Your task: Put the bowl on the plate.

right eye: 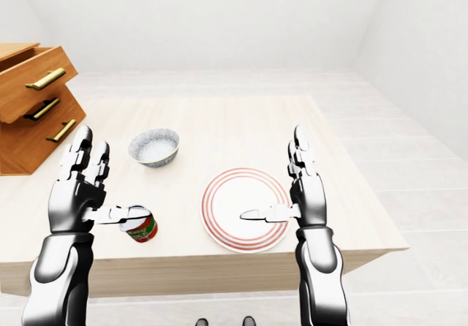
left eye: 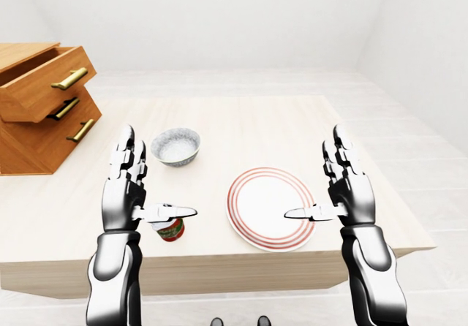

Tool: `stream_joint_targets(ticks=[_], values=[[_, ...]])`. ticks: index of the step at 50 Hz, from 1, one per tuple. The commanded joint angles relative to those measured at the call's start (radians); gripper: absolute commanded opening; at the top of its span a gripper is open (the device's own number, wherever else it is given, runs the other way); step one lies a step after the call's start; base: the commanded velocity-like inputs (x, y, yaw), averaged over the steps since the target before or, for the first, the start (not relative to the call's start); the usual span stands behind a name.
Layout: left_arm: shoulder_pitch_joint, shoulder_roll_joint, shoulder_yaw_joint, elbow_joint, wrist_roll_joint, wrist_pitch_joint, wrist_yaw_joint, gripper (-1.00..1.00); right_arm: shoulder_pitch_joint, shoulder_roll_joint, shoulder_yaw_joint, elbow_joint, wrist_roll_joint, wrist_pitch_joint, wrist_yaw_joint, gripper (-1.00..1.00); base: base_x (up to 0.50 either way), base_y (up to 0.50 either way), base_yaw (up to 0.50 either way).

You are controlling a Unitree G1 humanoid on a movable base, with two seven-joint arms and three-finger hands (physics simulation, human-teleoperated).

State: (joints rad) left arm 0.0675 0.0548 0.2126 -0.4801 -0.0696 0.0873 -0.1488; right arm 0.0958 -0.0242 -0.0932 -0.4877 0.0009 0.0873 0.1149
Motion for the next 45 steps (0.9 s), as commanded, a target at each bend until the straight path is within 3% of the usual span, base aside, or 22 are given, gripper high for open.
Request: stream_joint_targets(ticks=[1,45], values=[[0.000,0.002,0.010,0.001,-0.006,0.000,-0.004,1.00,-0.002,0.001,0.005,0.014,-0.006,0.000,-0.001,1.00,0.40,0.00,0.00],[-0.001,0.004,0.030,-0.005,-0.018,0.000,-0.005,1.00,0.017,0.003,0.005,-0.025,-0.004,0.000,0.008,1.00,0.04,0.00,0.00]])
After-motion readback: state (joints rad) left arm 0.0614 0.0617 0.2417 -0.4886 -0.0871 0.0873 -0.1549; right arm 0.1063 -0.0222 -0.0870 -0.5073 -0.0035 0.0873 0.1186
